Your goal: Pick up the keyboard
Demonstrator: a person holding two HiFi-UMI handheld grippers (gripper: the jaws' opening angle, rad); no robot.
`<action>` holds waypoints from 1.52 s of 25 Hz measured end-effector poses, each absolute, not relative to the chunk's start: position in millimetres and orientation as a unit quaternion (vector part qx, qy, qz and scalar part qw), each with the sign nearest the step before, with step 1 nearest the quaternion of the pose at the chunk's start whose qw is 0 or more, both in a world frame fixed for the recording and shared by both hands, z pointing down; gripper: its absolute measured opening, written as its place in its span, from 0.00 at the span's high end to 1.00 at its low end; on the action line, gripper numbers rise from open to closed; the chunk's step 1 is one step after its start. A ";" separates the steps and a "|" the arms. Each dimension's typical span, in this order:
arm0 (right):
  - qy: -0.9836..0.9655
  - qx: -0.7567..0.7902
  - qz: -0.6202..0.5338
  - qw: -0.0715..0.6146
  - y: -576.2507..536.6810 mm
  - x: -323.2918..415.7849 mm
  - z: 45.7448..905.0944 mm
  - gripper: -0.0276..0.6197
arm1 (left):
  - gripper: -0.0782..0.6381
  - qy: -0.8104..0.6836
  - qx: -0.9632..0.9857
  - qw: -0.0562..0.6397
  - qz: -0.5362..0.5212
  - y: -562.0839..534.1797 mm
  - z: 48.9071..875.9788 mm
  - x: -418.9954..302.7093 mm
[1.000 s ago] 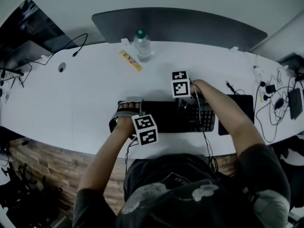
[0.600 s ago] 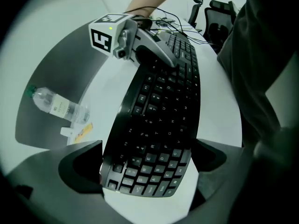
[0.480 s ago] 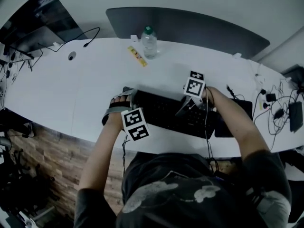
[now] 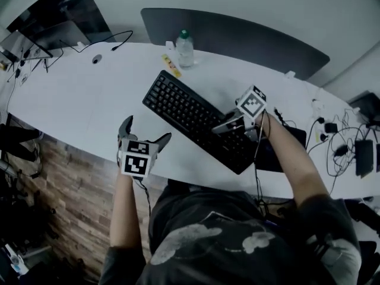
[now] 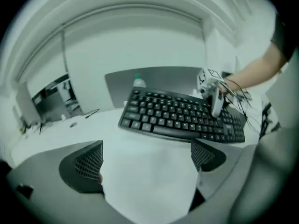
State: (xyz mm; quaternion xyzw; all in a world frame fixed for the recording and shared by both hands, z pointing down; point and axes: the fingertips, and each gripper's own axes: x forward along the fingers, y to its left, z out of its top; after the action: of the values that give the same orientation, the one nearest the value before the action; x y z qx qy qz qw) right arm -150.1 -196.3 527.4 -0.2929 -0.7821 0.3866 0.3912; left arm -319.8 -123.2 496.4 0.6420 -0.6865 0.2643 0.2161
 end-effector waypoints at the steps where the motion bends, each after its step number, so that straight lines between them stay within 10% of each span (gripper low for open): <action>1: -0.799 -0.279 0.376 0.377 -202.1 -149.7 524.4 0.86 | 0.07 -0.709 0.627 0.241 0.214 -116.1 495.4 -322.7; 5: -0.842 -0.226 0.375 0.315 -219.7 -144.4 511.8 0.86 | 0.17 -0.739 0.588 0.318 0.087 -90.2 498.4 -307.9; 8: -0.858 -0.202 0.389 0.269 -220.6 -139.9 501.4 0.86 | 0.73 -0.787 0.532 0.302 0.079 -70.7 495.3 -303.5; 10: -0.868 -0.200 0.387 0.240 -216.9 -136.5 495.0 0.86 | 0.87 -0.803 0.513 0.295 0.073 -63.6 492.8 -292.3; 38: -0.874 -0.089 0.465 0.104 -105.6 -66.9 495.0 0.85 | 0.89 -0.792 0.524 0.314 0.006 56.5 513.5 -160.2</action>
State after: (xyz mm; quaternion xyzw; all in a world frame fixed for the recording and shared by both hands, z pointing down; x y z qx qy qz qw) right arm -66.9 -105.6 495.0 -0.0889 -0.8744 0.4655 0.1039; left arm -160.2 56.5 513.5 0.5239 -0.7916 0.0056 0.3145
